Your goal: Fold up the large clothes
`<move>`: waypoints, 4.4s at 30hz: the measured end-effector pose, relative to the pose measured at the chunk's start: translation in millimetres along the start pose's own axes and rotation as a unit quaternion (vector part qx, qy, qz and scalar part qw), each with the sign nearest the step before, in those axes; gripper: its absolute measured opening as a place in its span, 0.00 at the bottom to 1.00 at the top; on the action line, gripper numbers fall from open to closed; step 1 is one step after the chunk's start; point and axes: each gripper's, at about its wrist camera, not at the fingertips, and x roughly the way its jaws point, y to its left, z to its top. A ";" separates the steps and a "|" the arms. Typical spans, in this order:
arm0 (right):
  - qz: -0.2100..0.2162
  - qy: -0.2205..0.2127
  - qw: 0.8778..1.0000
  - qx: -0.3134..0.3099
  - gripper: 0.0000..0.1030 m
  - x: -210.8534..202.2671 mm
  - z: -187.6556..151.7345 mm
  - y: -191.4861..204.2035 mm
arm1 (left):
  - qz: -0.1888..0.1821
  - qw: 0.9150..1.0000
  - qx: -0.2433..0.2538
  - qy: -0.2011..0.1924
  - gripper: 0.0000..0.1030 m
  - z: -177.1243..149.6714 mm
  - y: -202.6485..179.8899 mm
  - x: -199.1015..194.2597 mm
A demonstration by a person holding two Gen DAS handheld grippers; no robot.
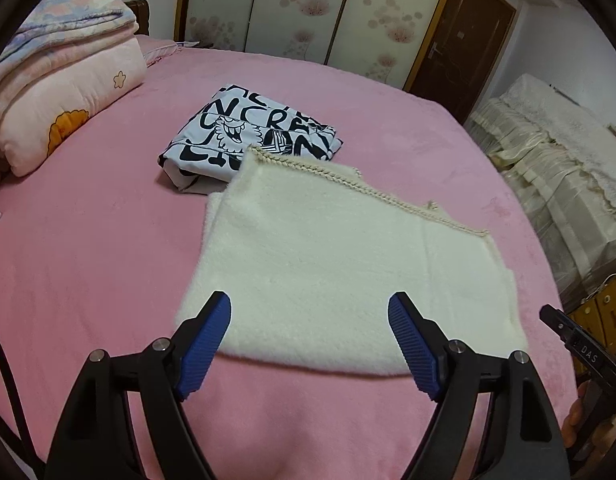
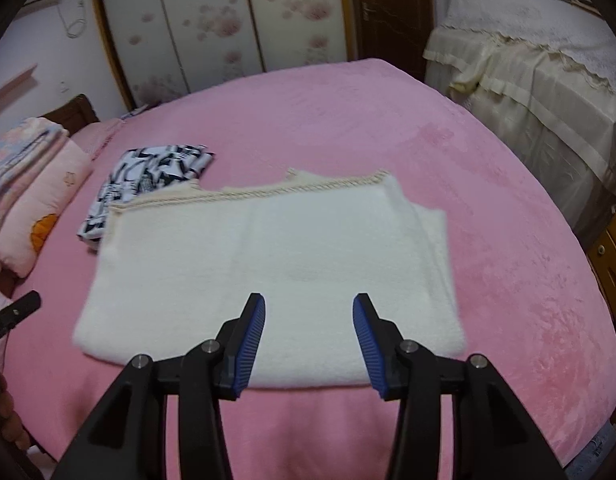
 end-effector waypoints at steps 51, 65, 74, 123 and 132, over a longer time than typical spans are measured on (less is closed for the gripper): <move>0.031 -0.028 0.992 -0.117 0.12 117.3 -43.4 94.7 | -0.019 0.985 -0.163 -0.059 0.18 -31.4 42.3 134.4; 0.202 0.079 0.976 -0.020 0.04 147.6 -50.2 55.8 | -0.045 0.981 0.089 -0.169 0.17 -10.0 -138.2 63.0; 0.098 -0.013 0.993 0.057 0.04 57.3 -60.7 -77.5 | -0.103 0.972 0.167 -0.129 0.17 -32.1 -270.9 96.4; 0.107 0.022 0.994 0.020 0.13 63.6 11.7 -130.6 | -0.057 0.986 0.119 0.103 0.55 -23.2 -196.7 155.1; 0.066 0.047 0.993 0.083 0.07 100.8 -61.6 -165.3 | 0.010 0.971 0.232 0.061 0.53 -71.4 -241.1 161.1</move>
